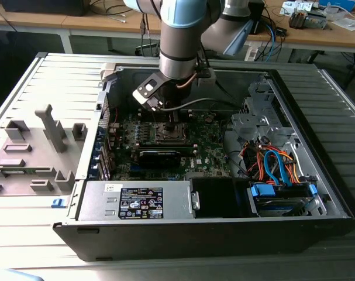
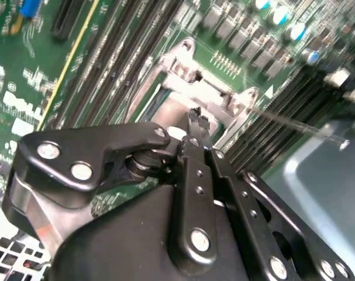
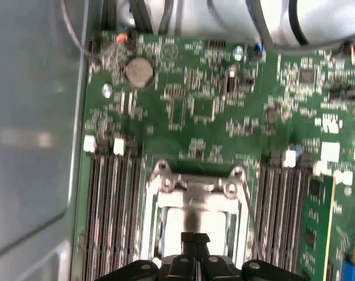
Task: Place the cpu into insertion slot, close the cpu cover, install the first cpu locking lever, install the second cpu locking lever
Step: 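Close the cpu cover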
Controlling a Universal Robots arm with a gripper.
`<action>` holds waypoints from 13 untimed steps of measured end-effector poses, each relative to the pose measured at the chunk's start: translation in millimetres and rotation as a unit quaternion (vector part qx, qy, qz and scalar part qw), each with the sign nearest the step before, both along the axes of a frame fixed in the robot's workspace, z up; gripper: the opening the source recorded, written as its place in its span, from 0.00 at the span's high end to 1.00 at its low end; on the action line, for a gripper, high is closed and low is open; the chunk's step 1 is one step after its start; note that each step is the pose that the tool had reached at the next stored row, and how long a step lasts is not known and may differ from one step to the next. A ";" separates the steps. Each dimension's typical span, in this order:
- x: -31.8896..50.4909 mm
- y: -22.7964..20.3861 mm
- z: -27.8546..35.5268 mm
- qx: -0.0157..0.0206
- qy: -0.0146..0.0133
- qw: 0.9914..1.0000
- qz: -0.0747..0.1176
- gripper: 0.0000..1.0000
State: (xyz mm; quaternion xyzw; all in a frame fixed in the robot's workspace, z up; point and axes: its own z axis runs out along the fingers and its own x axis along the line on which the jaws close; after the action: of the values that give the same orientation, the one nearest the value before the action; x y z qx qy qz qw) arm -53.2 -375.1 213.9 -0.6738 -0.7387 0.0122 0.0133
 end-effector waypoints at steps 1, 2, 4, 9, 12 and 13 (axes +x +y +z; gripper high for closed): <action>3.2 -0.1 0.5 0.000 0.001 1.000 0.000 0.89; 6.6 0.0 1.4 0.002 0.002 1.000 0.000 0.89; 10.4 0.0 5.4 0.005 0.002 1.000 0.000 0.89; 11.9 0.0 25.2 0.007 0.002 1.000 0.000 0.89; 12.0 0.0 39.7 0.007 0.002 1.000 0.000 0.89; 12.0 0.0 43.8 0.008 0.002 1.000 0.000 0.89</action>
State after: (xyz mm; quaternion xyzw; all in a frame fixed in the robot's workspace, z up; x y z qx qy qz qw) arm -41.2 -375.1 257.7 -0.6733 -0.7390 0.0082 0.0201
